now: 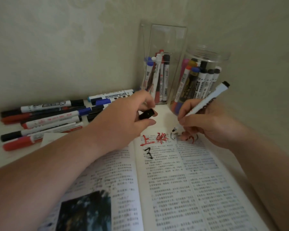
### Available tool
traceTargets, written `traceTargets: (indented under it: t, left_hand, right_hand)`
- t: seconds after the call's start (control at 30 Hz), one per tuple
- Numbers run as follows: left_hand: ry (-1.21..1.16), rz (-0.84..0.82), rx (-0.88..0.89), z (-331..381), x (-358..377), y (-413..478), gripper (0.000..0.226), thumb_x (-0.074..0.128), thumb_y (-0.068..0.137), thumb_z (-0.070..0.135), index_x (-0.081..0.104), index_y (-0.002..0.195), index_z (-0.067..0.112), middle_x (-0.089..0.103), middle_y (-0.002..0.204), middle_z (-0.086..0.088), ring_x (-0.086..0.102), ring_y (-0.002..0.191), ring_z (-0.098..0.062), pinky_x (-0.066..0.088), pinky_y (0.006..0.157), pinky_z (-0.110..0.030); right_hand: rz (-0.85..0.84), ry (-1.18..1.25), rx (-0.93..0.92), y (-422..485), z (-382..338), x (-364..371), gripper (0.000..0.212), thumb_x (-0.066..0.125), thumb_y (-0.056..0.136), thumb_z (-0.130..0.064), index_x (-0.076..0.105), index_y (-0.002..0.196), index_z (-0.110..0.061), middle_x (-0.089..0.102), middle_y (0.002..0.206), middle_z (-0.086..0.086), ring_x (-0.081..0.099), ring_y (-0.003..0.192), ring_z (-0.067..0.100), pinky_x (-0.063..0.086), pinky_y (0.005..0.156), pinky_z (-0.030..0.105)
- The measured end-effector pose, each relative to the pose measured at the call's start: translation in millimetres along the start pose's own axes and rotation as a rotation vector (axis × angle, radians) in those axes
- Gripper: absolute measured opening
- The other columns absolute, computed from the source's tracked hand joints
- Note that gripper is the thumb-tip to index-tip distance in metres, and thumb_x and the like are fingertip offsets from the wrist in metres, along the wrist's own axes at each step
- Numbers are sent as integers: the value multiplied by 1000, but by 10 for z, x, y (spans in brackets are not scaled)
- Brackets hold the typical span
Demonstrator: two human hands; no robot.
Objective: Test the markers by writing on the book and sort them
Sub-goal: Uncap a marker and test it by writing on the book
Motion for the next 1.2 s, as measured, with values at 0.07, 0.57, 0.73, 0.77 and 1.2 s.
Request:
traceTargets:
  t: [0.07, 0.57, 0.73, 0.77, 1.2]
  left_hand:
    - [69, 9, 30, 22, 14, 0, 16, 74, 90, 28, 64, 102, 31, 64, 81, 34, 59, 68, 12, 41, 61, -4]
    - [167, 201, 126, -30, -1, 49, 17, 66, 90, 38, 69, 99, 24, 50, 76, 24, 51, 75, 6, 34, 68, -4]
    - [140, 171, 116, -35, 59, 38, 12, 70, 89, 31, 66, 98, 24, 59, 90, 14, 59, 80, -9, 43, 70, -12]
    - [119, 171, 107, -32, 65, 32, 11, 70, 89, 29, 65, 97, 24, 60, 91, 13, 61, 81, -9, 45, 70, -14]
    - [29, 125, 38, -41, 40, -8, 19, 75, 88, 29, 67, 105, 27, 69, 88, 16, 65, 79, -5, 50, 69, -17]
  right_hand:
    - [-14, 6, 18, -4, 23, -1, 5, 69, 70, -2, 64, 71, -3, 42, 57, 14, 41, 47, 24, 53, 47, 31]
    - [-183, -221, 96, -90, 17, 377, 17, 80, 78, -10, 64, 77, -5, 61, 62, 10, 59, 47, 24, 55, 52, 33]
    - [-105, -203, 88, -75, 15, 349, 20, 72, 84, 4, 61, 72, -9, 48, 43, 1, 38, 33, 15, 33, 38, 20]
    - [-97, -201, 87, -78, 17, 353, 20, 71, 85, 5, 61, 73, -8, 48, 43, 1, 38, 33, 15, 32, 38, 19]
    - [-184, -290, 45, -110, -27, 351, 13, 73, 68, -2, 61, 63, -3, 49, 54, 10, 44, 44, 13, 35, 44, 22]
Point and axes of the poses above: each hand's wrist, its own y-axis towards the middle knuckle, its own x-axis out of the palm, z = x × y, the point moved 4 cm from there along y, towards the middle knuckle
